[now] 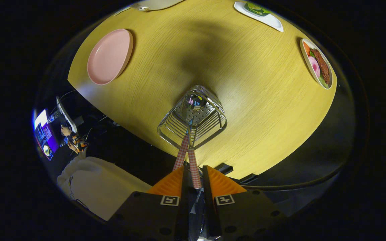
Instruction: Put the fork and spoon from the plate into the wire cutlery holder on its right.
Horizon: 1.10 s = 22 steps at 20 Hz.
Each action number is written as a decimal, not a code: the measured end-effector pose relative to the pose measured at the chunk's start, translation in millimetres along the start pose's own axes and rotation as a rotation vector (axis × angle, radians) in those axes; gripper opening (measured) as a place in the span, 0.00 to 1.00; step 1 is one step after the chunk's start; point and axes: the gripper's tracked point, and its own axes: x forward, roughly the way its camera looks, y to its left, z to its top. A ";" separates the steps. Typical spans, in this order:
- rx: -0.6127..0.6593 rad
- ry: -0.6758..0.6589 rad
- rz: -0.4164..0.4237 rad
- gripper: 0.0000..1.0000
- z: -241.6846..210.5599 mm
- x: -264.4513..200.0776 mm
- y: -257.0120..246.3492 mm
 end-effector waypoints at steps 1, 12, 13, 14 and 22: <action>0.005 -0.023 0.003 0.29 3.9 -2.0 -0.3; 0.044 -0.342 0.069 0.99 3.7 -60.8 21.4; 0.051 -0.377 0.068 1.00 0.1 -66.6 21.1; 0.060 -0.408 0.074 0.97 -2.6 -70.2 23.8; 0.211 -0.789 0.099 1.00 -16.9 -122.8 20.5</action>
